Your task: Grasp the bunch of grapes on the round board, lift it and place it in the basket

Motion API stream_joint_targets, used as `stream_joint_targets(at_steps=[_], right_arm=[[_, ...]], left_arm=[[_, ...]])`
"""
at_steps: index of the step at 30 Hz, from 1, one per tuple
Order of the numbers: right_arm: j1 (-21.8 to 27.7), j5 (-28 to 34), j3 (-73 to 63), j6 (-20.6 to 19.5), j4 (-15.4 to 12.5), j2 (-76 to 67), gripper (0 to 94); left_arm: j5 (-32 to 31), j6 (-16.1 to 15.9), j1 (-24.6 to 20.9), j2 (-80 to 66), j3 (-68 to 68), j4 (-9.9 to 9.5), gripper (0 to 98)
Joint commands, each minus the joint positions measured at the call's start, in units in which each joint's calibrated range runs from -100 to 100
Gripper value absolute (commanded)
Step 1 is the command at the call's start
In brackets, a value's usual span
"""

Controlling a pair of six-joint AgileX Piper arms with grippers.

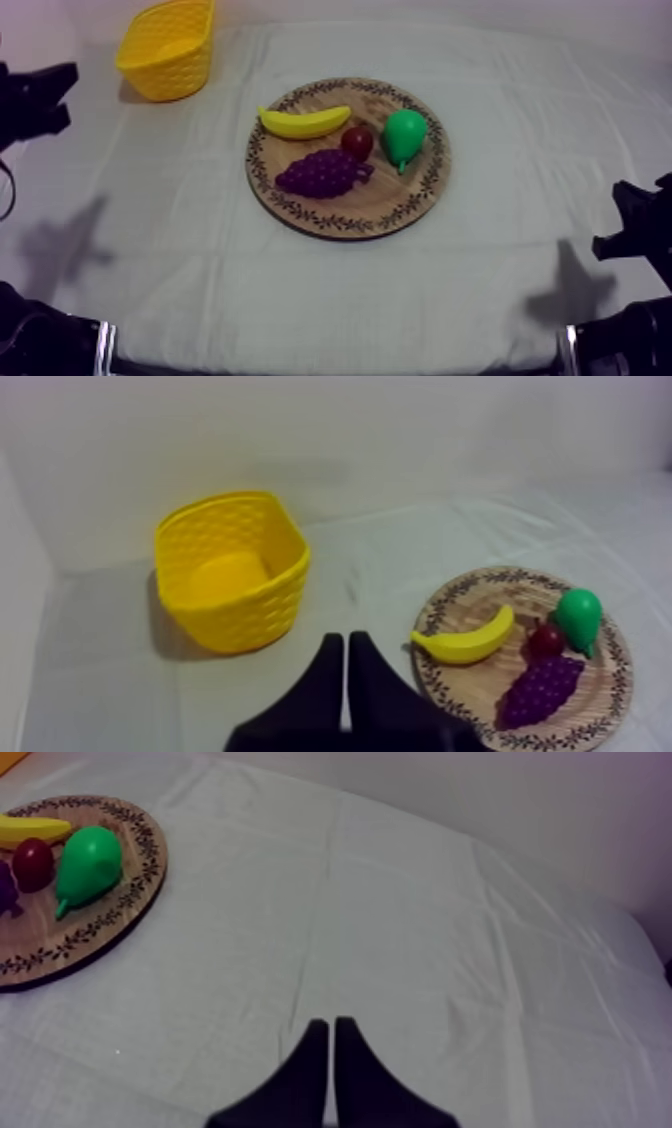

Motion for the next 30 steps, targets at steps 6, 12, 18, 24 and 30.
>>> stream_joint_targets(at_steps=[6,12,18,24,30], right_arm=[[0.0,0.0,0.0,0.0,0.0,0.0,0.3],[0.0,0.0,0.0,0.0,0.0,0.0,0.3],[0.0,0.0,0.0,0.0,0.0,0.0,0.3],[0.0,0.0,0.0,0.0,0.0,0.0,0.3],[0.0,0.0,0.0,0.0,0.0,0.0,0.3]], left_arm=[[2.6,-1.6,5.0,13.0,-12.1,0.01,0.0],[5.0,-2.8,8.0,20.8,-18.4,0.01,0.0],[9.8,-3.8,10.9,27.8,-25.7,-0.25,0.0],[17.2,-4.3,13.5,34.3,-34.3,-0.37,0.0],[22.6,-4.9,15.5,39.9,-40.4,-0.25,0.0]])
